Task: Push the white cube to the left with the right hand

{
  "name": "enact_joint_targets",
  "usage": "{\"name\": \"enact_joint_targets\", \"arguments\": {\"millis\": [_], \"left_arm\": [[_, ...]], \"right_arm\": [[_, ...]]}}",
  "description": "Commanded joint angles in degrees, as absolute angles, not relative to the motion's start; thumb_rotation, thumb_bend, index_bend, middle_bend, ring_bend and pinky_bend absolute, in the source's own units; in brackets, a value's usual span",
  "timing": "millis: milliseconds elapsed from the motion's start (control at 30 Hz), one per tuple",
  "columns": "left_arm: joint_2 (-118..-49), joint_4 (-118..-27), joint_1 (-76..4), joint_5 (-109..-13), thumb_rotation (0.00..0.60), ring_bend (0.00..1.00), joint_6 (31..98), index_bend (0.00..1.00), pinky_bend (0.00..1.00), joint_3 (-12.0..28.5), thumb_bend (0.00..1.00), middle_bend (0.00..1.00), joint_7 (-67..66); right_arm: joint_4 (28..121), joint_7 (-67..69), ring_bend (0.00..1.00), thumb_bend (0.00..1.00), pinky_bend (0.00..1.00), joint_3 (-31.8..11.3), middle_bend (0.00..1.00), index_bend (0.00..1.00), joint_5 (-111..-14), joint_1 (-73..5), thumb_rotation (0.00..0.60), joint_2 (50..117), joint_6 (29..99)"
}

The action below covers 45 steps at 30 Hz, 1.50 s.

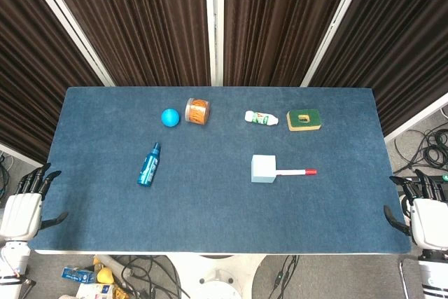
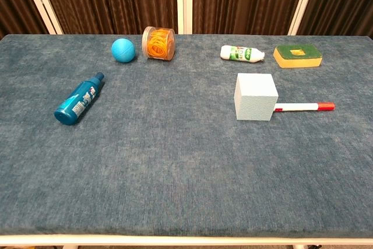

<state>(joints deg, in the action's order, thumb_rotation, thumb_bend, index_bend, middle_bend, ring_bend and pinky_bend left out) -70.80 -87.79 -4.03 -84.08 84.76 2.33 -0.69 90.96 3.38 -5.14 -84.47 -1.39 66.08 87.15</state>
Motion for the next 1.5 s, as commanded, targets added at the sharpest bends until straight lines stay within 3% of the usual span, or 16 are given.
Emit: {"name": "enact_joint_targets", "arguments": {"millis": [33, 433, 733, 967, 1167, 1500], "left_arm": [[-70.90, -87.70, -4.04, -84.02, 0.600, 0.10, 84.69, 0.22, 0.13, 2.32, 0.14, 0.16, -0.72], [-70.91, -87.74, -4.07, -83.87, 0.600, 0.10, 84.55, 0.22, 0.13, 2.38, 0.14, 0.16, -0.34], [-70.78, -87.79, -4.01, -84.30, 0.600, 0.10, 84.82, 0.22, 0.13, 2.24, 0.14, 0.16, -0.04], [-70.39, -88.34, -3.73, -84.45, 0.600, 0.10, 85.29, 0.22, 0.13, 2.14, 0.14, 0.16, -0.14], [-70.40, -88.22, -3.55, -84.04, 0.600, 0.10, 85.11, 0.22, 0.13, 2.08, 0.14, 0.16, 0.00], [-70.72, -87.36, -3.34, -83.82, 0.600, 0.10, 84.98, 0.22, 0.13, 1.99, 0.14, 0.16, 0.77]], "right_arm": [[90.95, 3.33, 0.05, 0.22, 0.08, -5.16, 0.29, 0.25, -84.40, -1.48, 0.600, 66.12, 87.01], [91.29, 1.74, 0.05, 0.22, 0.08, -5.42, 0.29, 0.25, -83.91, -2.38, 0.600, 66.19, 85.81], [92.42, -11.35, 0.05, 0.24, 0.11, -8.59, 0.28, 0.25, -79.10, -10.72, 0.600, 67.24, 74.78], [88.69, -17.08, 0.05, 0.24, 0.12, -10.89, 0.27, 0.26, -74.34, -20.17, 0.600, 73.17, 63.09], [82.98, -20.42, 0.05, 0.21, 0.12, -10.58, 0.29, 0.29, -72.28, -25.74, 0.600, 79.99, 57.23], [72.49, -21.90, 0.07, 0.18, 0.13, -8.60, 0.34, 0.36, -72.70, -29.44, 0.600, 88.98, 55.53]]}}
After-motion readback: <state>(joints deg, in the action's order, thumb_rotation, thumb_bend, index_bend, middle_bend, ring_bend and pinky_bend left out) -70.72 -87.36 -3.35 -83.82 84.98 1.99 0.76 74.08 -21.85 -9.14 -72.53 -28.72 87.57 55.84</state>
